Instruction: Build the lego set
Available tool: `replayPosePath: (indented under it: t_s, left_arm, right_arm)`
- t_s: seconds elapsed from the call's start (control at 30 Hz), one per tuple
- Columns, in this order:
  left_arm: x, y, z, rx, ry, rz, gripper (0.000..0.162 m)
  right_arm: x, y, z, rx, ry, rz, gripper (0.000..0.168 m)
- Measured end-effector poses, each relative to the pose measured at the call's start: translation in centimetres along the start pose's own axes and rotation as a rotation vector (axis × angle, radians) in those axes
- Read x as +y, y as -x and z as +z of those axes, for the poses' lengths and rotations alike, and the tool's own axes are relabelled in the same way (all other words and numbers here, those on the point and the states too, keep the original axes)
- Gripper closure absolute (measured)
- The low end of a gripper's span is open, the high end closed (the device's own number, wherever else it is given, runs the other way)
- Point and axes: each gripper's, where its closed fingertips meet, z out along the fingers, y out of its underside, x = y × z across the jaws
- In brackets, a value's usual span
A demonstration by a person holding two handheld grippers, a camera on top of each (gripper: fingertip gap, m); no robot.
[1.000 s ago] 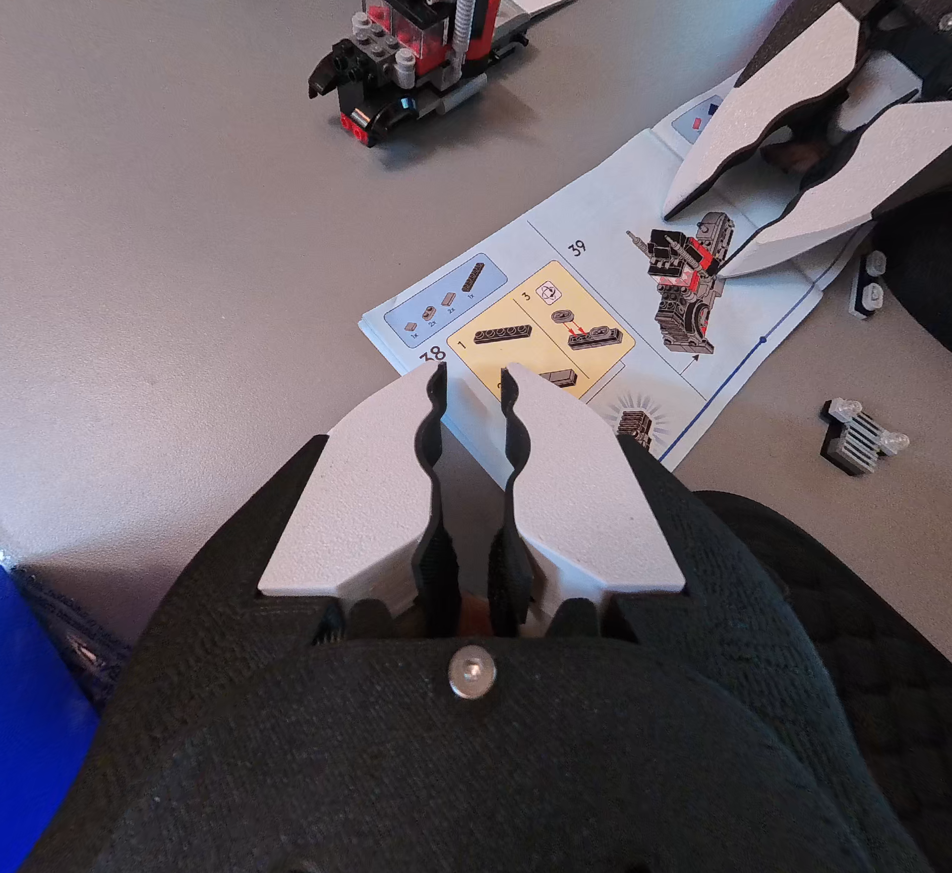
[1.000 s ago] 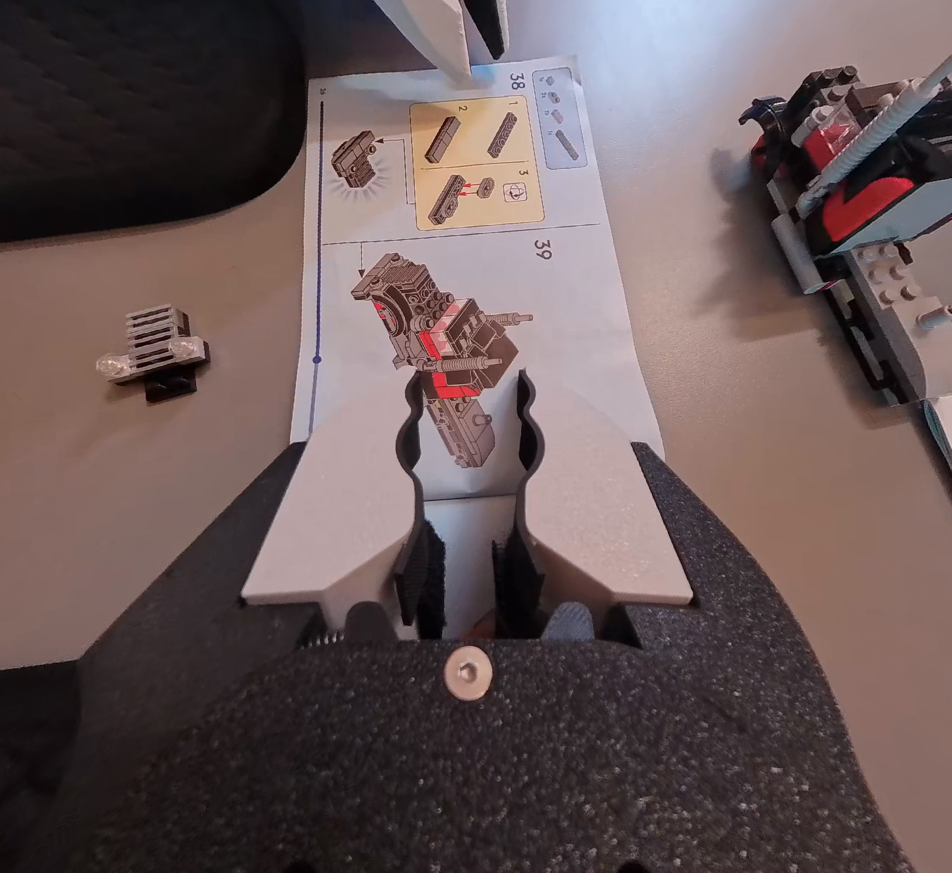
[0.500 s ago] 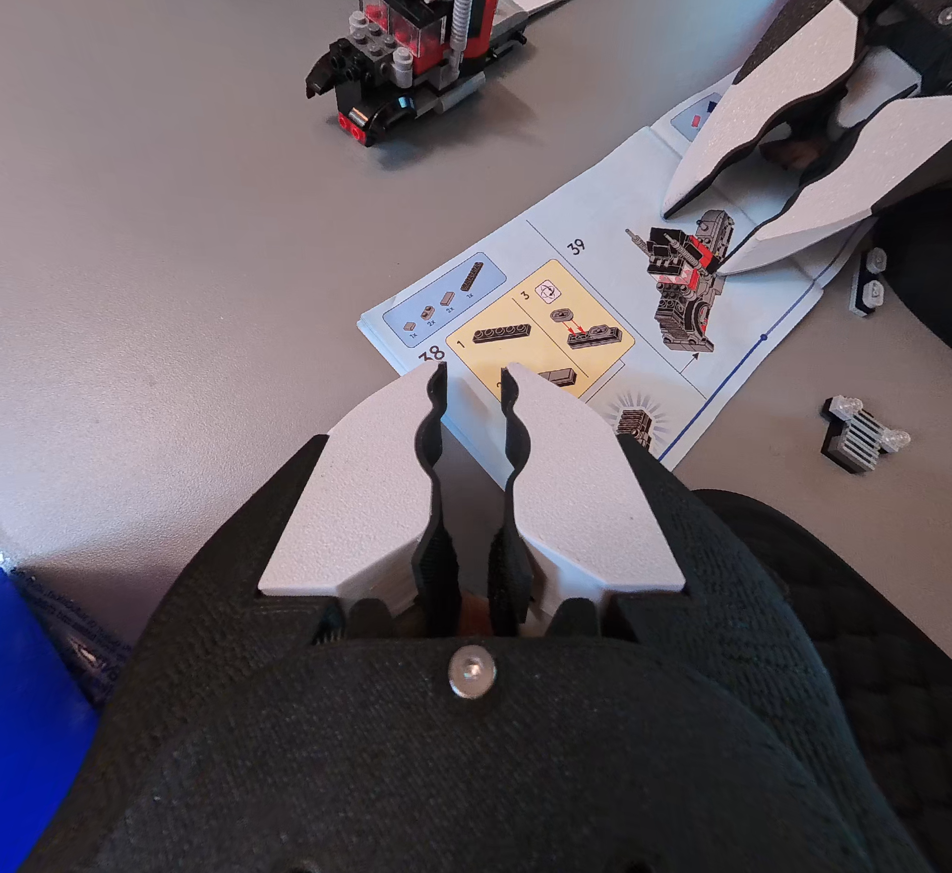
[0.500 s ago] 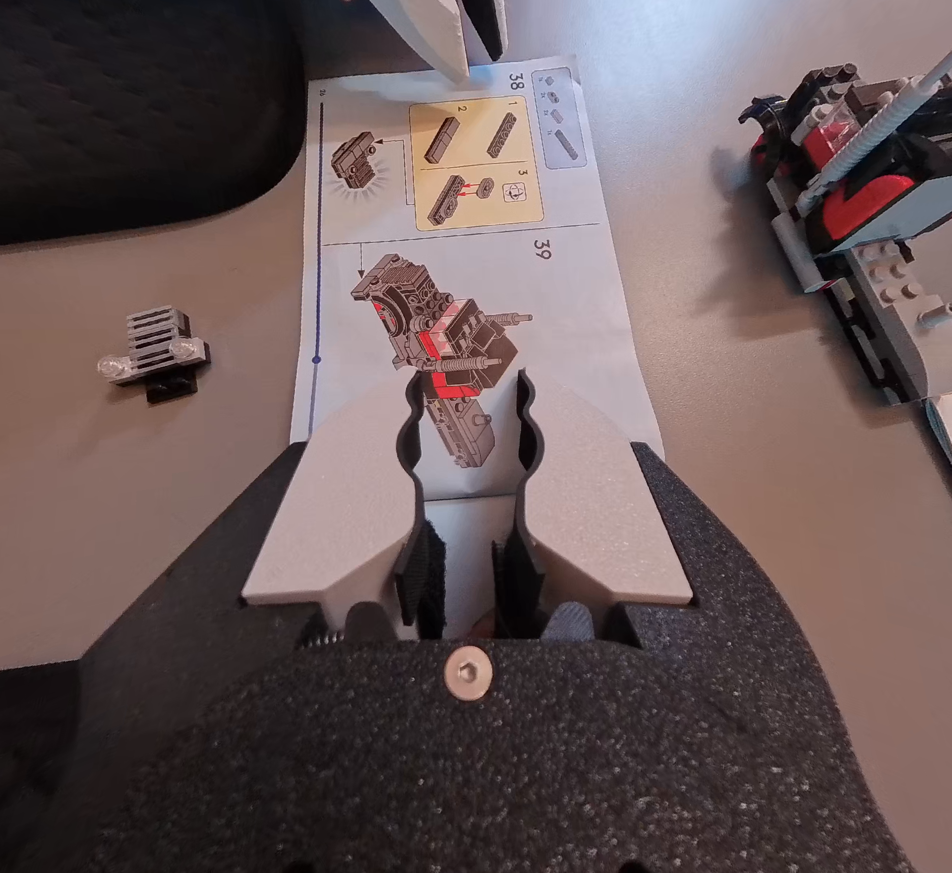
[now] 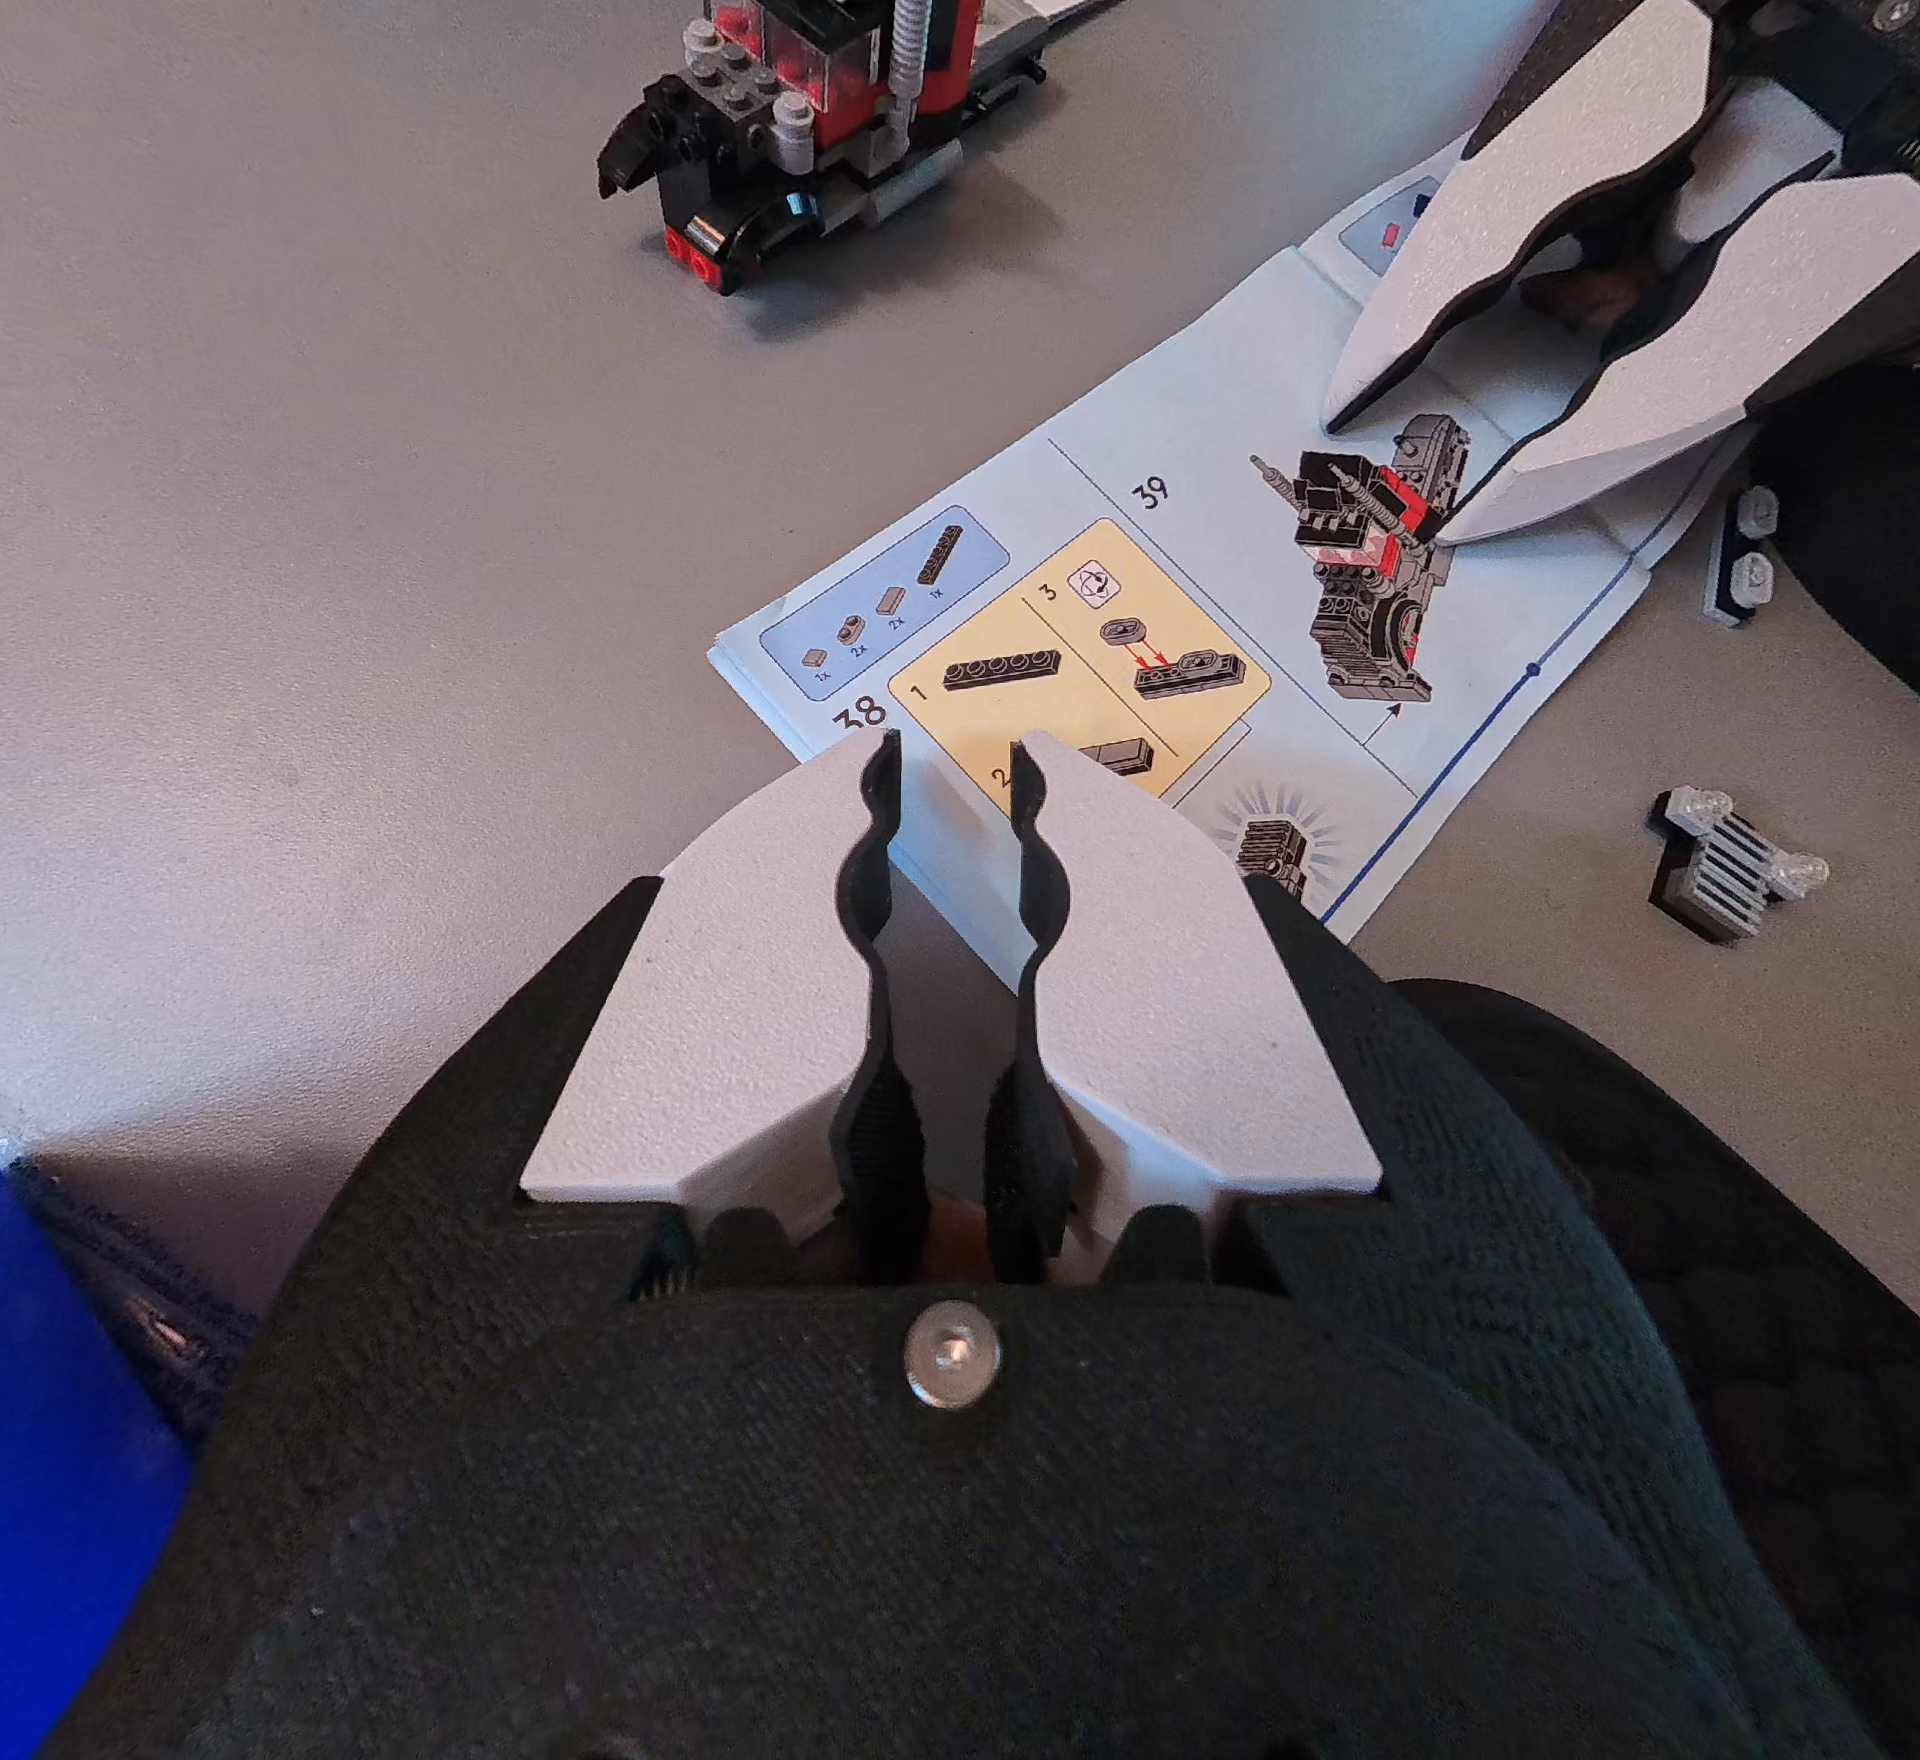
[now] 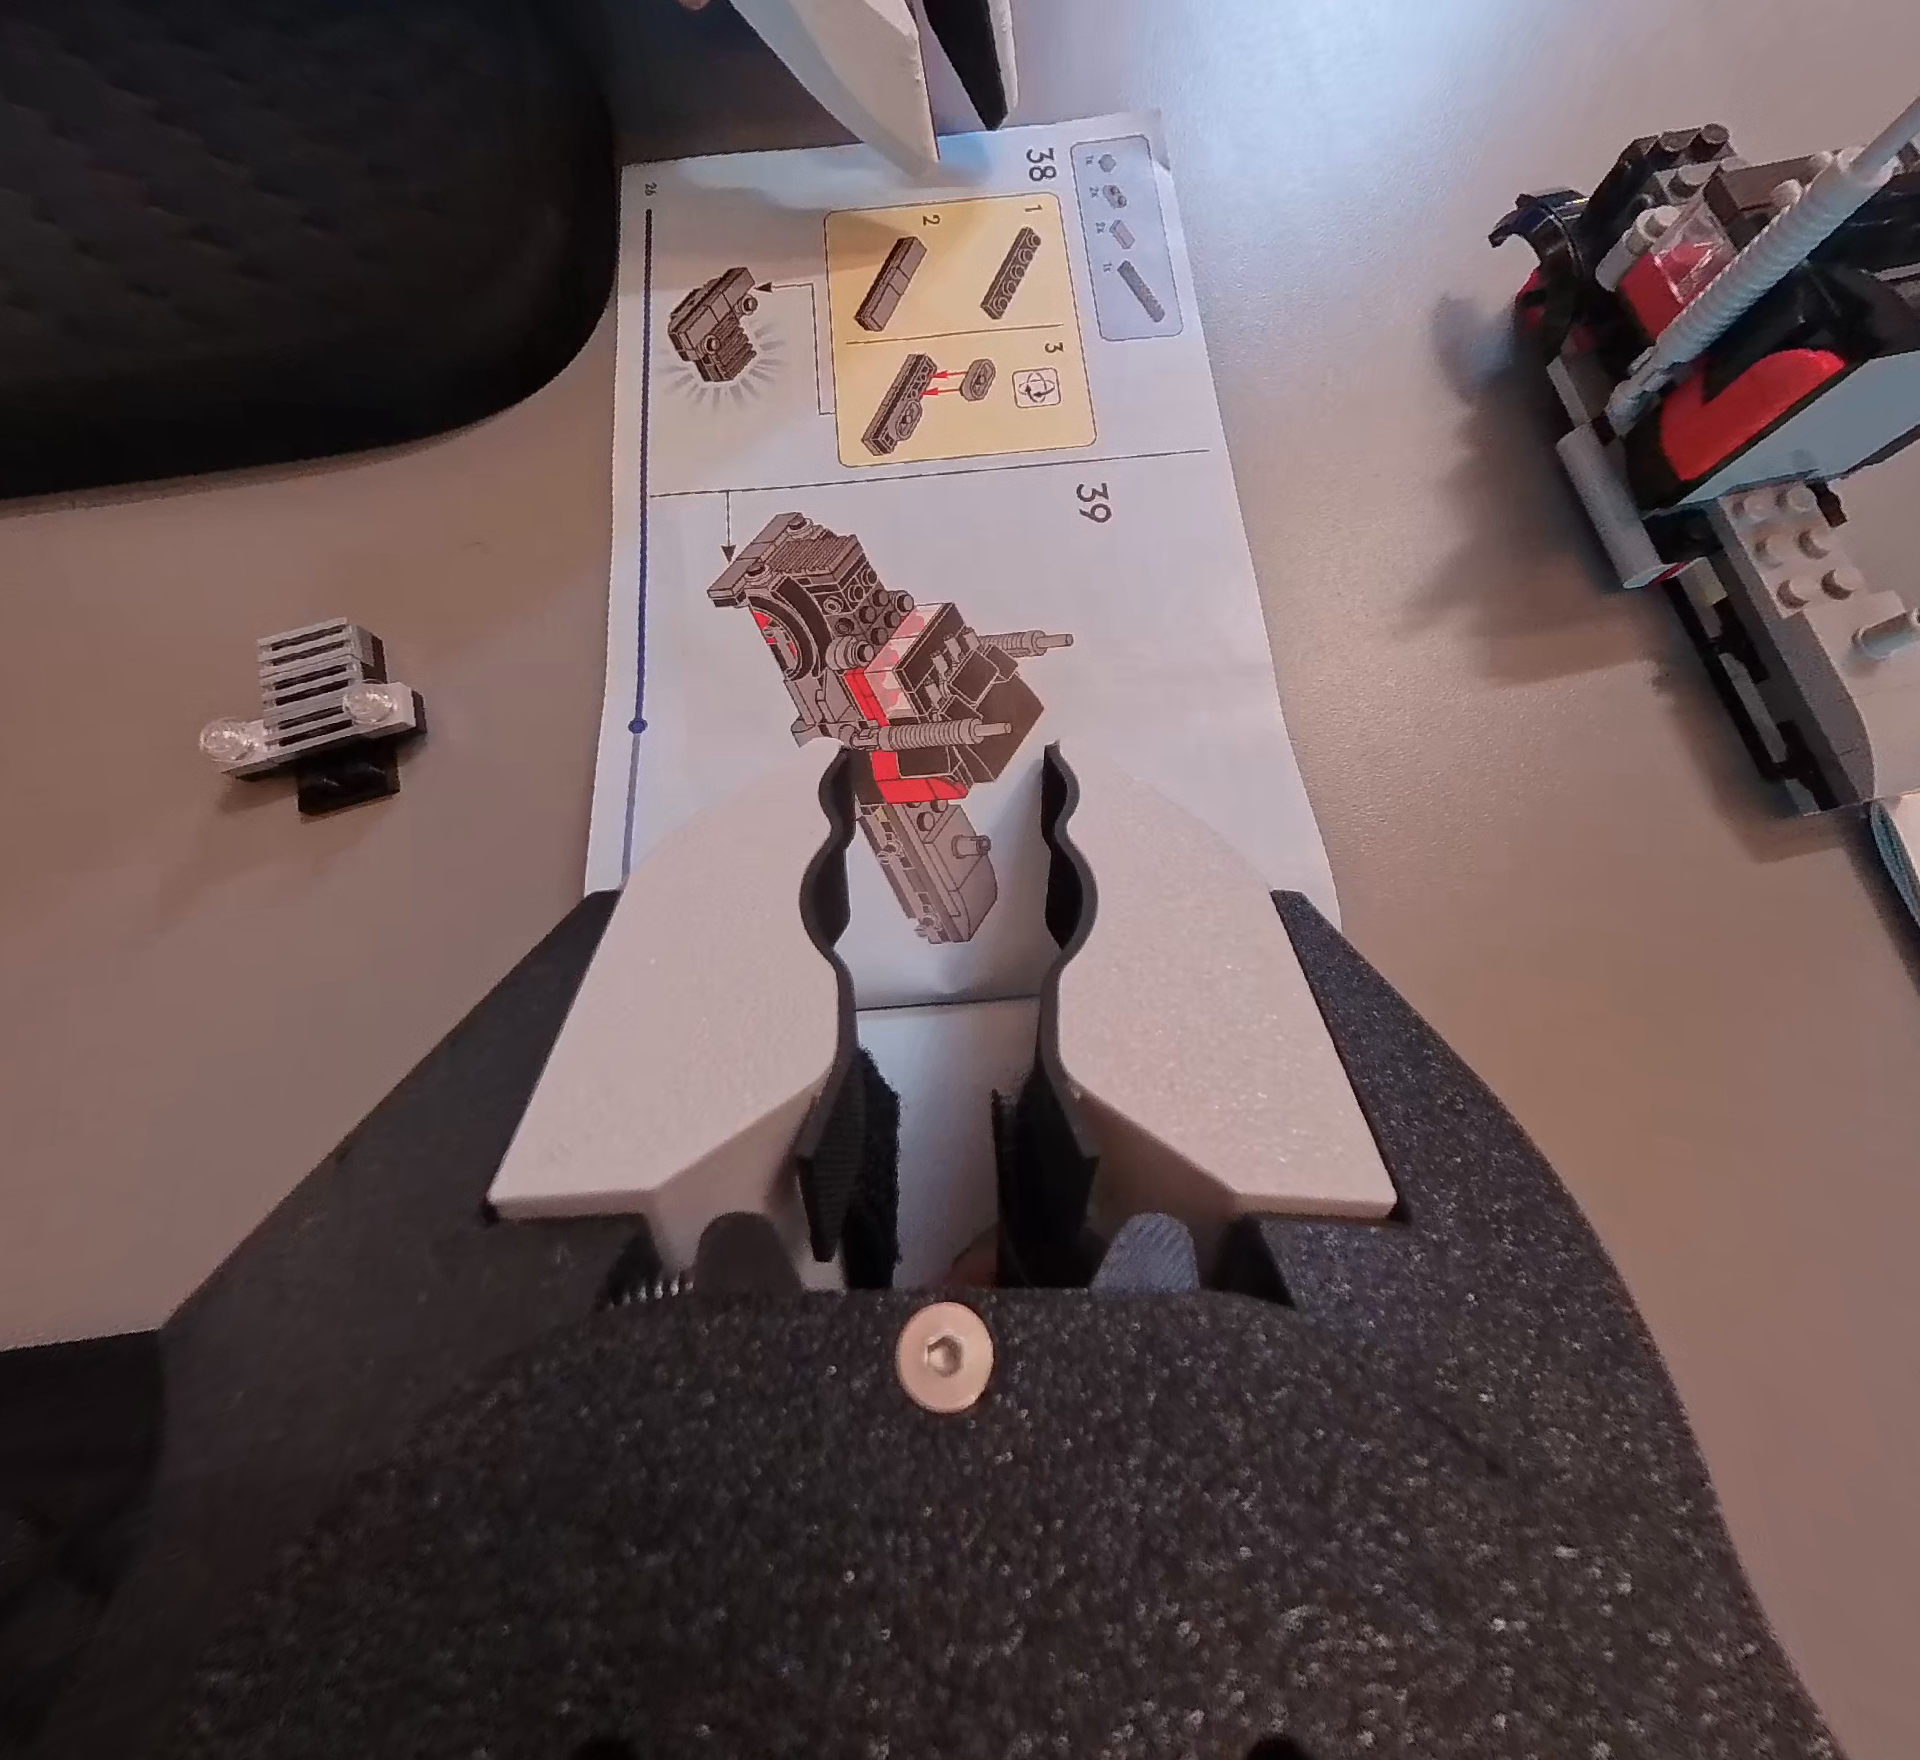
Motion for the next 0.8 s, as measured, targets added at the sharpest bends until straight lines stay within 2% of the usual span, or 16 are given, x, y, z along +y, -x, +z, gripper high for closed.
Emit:
replayPosePath:
  t_s: [0.3, 0.4, 0.53, 0.67, 0.8]
  left_arm:
    - [-0.1, -0.2, 0.0, 0.006, -0.006, 0.023, 0.142]
    - [-0.2, -0.3, -0.1, 0.005, -0.017, 0.035, 0.142]
    - [-0.5, -0.8, -0.3, 0.019, -0.044, 0.064, 0.142]
    - [-1.4, -2.0, -0.5, 0.069, -0.096, 0.116, 0.142]
    - [-2.5, -4.0, -1.1, 0.165, -0.162, 0.177, 0.141]
  right_arm:
    - [0.0, 0.0, 0.0, 0.01, 0.012, -0.019, 0.132]
    - [-0.3, -0.4, -0.4, 0.083, 0.059, -0.058, 0.126]
    - [-2.1, -0.4, -2.9, 0.174, 0.002, -0.063, 0.128]
    - [-3.4, 3.1, -5.3, 0.125, -0.122, 0.017, 0.131]
    - [-1.4, 7.1, -6.4, 0.066, -0.125, 0.036, 0.134]
